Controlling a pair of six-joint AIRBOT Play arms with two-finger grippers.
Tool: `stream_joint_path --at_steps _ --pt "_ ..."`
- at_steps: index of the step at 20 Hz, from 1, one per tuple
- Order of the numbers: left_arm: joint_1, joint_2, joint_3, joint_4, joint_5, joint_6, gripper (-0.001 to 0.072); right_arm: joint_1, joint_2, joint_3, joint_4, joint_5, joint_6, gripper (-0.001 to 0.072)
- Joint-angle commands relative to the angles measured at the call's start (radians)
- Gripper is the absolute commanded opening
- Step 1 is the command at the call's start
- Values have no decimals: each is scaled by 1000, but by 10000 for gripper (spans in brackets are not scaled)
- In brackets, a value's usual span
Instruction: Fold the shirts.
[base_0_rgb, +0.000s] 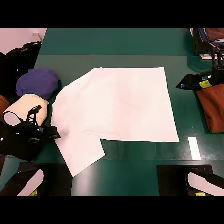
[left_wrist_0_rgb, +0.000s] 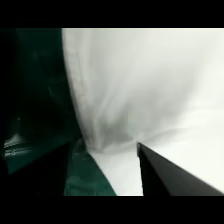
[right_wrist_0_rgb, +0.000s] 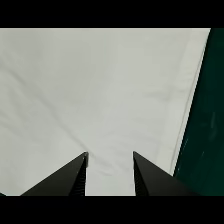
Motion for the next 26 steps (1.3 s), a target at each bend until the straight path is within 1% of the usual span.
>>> stream_joint_path --at_steps 1,4,5,6,7,9,12,14,17,19,21,23,26 --pt "-2 -77 -11 -50 26 20 500 0 1 0 1 8 0 336" --pt "-2 -95 -2 -49 24 20 498 -4 2 0 -6 40 0 336" --pt "-2 -94 13 -50 19 20 436 -15 2 -1 -11 62 0 336" --pt "-2 -90 32 -49 15 29 170 -31 2 -2 -9 88 0 336" --pt "-2 -90 57 -49 12 29 26 -56 4 -6 -9 116 0 336" --pt "-2 -90 106 -50 -6 32 25 -116 31 -63 -10 131 0 336" --pt "-2 -90 169 -53 -40 75 25 -239 98 -256 -11 131 0 347" --pt "-2 -90 201 -58 -50 81 25 -335 132 -413 -10 147 0 529" --pt "-2 -90 218 -100 -31 103 25 -457 142 -617 -10 141 0 520" --pt "-2 -90 218 -124 -19 107 26 -471 142 -704 -4 105 -9 504" --pt "-2 -90 218 -129 -17 107 25 -435 142 -756 -3 52 -15 503" --pt "-2 -90 218 -128 -18 108 25 -383 141 -779 -3 17 -15 410" --pt "-2 -90 218 -129 -25 121 25 -312 140 -780 -3 11 -14 410"
